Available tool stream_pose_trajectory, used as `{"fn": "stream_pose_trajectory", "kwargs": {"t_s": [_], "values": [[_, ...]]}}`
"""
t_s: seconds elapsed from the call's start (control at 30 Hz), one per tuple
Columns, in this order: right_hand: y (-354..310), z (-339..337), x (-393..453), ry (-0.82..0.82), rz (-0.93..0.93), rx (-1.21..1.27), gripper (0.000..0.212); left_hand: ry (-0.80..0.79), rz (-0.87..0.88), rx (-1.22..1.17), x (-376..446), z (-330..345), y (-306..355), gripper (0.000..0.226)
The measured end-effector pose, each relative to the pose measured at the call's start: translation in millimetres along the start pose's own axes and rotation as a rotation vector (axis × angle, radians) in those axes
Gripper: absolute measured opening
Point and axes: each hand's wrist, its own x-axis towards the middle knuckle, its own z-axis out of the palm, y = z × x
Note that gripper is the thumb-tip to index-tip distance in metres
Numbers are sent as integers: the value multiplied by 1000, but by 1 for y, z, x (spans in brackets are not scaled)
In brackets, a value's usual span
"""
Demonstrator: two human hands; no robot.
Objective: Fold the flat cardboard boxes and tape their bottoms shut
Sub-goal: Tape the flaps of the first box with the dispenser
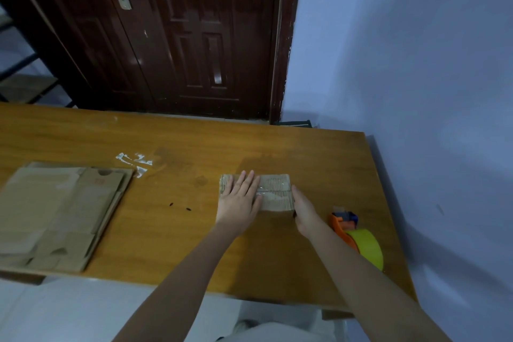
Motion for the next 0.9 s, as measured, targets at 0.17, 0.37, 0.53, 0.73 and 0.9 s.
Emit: {"fn": "stream_pose_trajectory", "kwargs": {"t_s": [0.17,0.37,0.53,0.73,0.9], "values": [[-9,-4,-2,-8,32,92,36,10,-5,8,-1,2,0,73],[-2,11,-11,40,73,-98,63,0,-18,10,-1,0,1,72],[-11,10,-23,93,-128,-294,52,-45,-15,17,-1,-3,1,57],[4,11,-27,230,-759,-1238,52,-80,3,28,-2,-5,-1,57],[9,12,-33,113,-770,-1537,70,-84,18,27,0,-5,-2,60]]}}
